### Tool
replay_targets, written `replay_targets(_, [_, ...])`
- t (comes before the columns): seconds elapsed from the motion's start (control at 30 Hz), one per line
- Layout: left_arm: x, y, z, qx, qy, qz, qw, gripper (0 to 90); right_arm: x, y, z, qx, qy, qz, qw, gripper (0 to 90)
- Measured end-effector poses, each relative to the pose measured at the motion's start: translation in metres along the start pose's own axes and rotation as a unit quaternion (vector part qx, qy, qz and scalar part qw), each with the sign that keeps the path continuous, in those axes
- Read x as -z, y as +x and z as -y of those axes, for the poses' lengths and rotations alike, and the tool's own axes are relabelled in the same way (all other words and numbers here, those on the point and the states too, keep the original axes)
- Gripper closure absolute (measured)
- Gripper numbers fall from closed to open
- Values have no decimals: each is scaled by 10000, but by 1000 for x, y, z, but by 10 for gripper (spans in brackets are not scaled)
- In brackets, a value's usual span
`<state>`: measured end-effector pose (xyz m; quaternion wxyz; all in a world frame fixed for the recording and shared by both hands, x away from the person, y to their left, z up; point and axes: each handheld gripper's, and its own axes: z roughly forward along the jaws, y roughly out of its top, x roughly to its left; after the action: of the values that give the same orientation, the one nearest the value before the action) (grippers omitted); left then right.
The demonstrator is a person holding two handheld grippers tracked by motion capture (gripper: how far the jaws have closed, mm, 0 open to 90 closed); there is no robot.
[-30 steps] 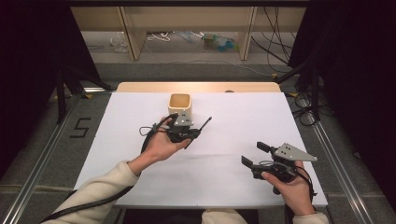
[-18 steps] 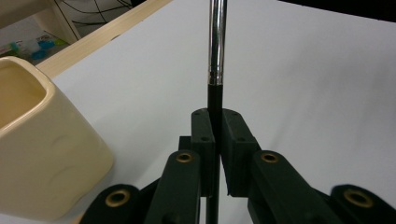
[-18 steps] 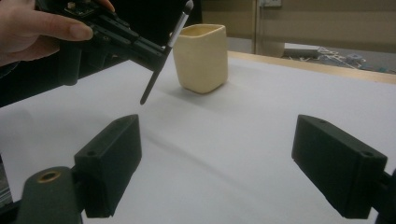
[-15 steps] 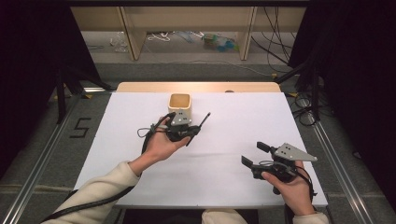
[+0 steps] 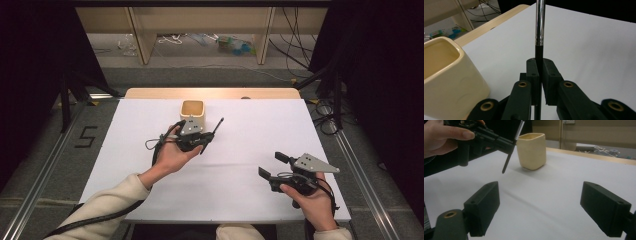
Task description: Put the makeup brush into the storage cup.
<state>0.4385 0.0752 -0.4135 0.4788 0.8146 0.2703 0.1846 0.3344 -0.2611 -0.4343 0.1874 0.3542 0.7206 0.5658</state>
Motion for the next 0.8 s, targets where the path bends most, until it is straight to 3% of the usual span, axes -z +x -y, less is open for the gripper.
replay_targets(0.8, [2,4,0,24,-312,-91,9995,843,0,0,0,4,-10,-13,10000,171])
